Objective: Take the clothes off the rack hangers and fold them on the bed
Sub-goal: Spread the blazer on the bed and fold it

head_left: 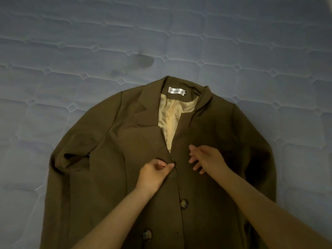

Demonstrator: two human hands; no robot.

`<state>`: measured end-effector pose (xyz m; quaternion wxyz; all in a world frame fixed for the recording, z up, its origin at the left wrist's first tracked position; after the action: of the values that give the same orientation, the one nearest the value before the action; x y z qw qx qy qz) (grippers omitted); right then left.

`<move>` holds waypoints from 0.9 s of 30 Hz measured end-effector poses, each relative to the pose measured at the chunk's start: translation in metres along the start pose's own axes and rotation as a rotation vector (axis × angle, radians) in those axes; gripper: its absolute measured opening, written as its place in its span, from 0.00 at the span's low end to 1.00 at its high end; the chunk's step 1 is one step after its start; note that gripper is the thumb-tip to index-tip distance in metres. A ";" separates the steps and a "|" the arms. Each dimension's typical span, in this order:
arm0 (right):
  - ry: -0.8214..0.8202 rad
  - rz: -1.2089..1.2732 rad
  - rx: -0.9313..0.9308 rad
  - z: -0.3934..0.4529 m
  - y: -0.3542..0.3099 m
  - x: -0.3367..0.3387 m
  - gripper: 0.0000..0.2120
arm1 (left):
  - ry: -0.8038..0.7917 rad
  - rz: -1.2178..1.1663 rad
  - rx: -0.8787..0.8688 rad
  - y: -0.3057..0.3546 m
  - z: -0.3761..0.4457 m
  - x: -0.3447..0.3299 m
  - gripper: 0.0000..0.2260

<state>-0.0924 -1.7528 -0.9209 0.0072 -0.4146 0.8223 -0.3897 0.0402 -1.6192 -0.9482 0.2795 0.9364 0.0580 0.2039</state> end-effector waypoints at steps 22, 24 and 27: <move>-0.121 -1.151 0.344 -0.113 0.115 -0.081 0.29 | 0.091 1.166 -0.733 -0.109 -0.108 -0.068 0.30; -0.025 -1.130 0.384 -0.117 0.109 -0.075 0.29 | 0.152 1.133 -0.746 -0.099 -0.117 -0.061 0.28; 0.082 -1.054 0.366 -0.132 0.101 -0.071 0.28 | 0.239 1.038 -0.700 -0.093 -0.131 -0.051 0.26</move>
<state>-0.1582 -1.5841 -0.9160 -0.1487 -0.7459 0.4224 -0.4930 -0.0601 -1.4875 -0.9176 0.4252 0.6666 -0.4427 0.4229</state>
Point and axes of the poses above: each hand's wrist, its own z-axis towards the middle knuckle, its own x-axis out of the back of the hand, y = z × x, the point moved 8 cm from there along z, towards the middle knuckle, and after that the axes turned 6 degrees about z, right-handed, at the moved point
